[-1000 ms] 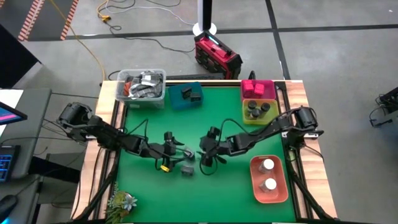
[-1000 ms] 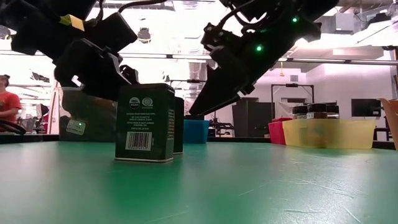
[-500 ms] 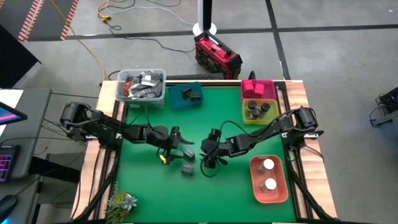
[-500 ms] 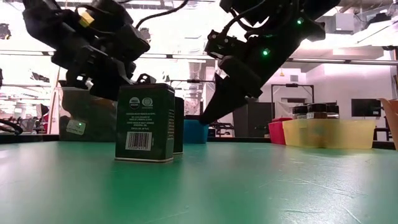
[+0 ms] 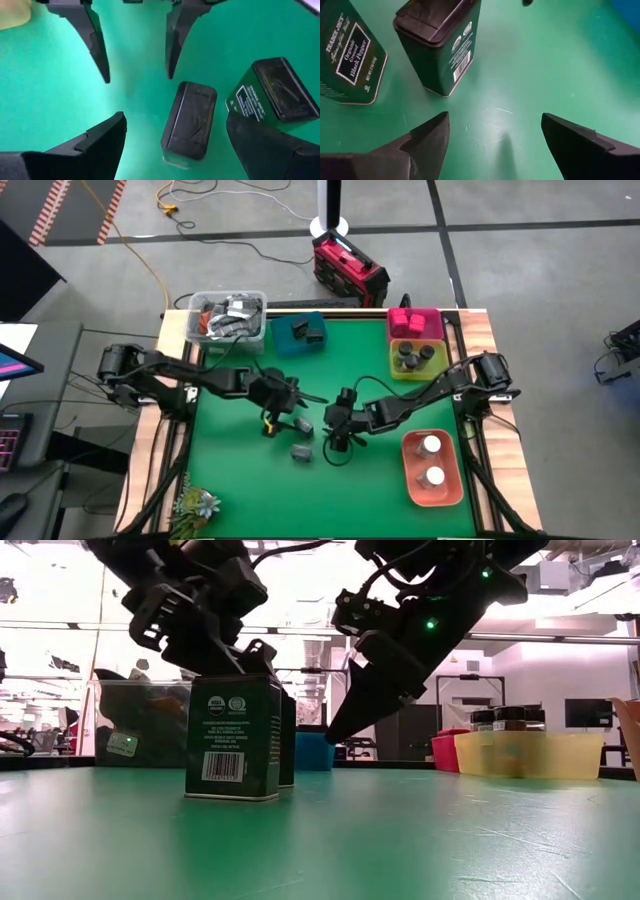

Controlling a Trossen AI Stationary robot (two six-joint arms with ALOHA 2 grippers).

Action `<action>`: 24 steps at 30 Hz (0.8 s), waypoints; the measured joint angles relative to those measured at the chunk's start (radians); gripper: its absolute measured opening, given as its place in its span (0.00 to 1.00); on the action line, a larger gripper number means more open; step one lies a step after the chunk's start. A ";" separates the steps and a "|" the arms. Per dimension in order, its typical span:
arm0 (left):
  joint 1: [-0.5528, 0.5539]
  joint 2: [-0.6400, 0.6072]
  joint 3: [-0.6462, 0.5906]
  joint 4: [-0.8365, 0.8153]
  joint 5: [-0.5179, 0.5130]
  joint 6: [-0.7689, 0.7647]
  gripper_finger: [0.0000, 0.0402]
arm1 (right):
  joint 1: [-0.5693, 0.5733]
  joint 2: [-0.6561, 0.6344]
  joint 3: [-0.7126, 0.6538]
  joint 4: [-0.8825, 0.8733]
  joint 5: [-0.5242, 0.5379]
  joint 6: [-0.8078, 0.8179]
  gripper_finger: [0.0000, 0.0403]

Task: Sort spices by type
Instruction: Put the black seasoning from the middle into the orange bin

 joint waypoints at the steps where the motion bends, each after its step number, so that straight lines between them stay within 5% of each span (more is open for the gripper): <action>1: 0.000 0.000 0.014 -0.029 0.000 0.009 0.82 | 0.000 0.000 0.000 -0.001 0.000 0.002 0.85; 12: -0.025 0.002 0.148 -0.239 -0.058 0.037 0.82 | 0.021 -0.060 0.000 -0.208 0.019 0.137 0.85; 24: -0.067 0.168 0.322 -0.440 -0.085 0.070 0.82 | 0.040 -0.063 0.000 -0.304 0.054 0.166 0.85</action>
